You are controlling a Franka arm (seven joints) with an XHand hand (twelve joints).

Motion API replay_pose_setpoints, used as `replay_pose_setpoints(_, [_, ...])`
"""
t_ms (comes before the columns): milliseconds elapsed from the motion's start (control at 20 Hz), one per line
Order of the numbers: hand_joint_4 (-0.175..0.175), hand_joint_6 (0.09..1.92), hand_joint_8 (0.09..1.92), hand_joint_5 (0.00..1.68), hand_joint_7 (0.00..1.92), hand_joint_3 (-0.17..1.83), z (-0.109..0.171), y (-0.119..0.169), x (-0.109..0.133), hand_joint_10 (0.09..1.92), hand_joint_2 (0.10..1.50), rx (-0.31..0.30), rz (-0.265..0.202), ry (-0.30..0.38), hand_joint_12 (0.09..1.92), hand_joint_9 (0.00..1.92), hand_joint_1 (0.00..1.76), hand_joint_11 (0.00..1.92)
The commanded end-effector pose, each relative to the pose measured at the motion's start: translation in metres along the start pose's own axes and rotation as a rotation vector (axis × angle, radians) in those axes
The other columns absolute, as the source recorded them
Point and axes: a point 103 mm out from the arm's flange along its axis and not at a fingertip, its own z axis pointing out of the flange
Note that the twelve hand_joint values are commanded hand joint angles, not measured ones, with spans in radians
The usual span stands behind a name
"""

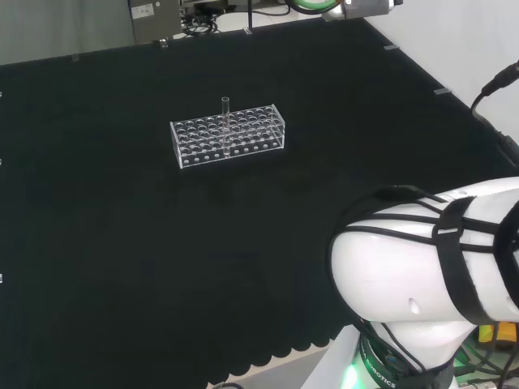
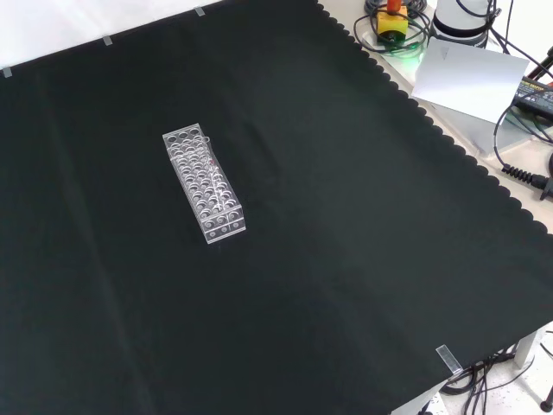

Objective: Pick up the test tube.

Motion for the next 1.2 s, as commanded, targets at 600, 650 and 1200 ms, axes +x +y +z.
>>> replay_pose_setpoints(600, [-0.017,0.09,0.09,0.00,0.04,0.28,0.010,0.034,0.010,0.09,0.93,0.051,-0.041,-0.022,1.01,0.04,0.32,0.00])
replay_pose_setpoints(650, [-0.017,0.09,0.09,0.00,0.04,0.27,0.012,0.040,0.013,0.09,0.93,0.060,-0.045,-0.029,1.01,0.04,0.32,0.00])
replay_pose_setpoints(1200, [-0.017,0.09,0.09,0.00,0.05,0.18,0.041,0.108,0.036,0.20,0.97,0.154,-0.113,-0.023,1.08,0.00,0.33,0.00])
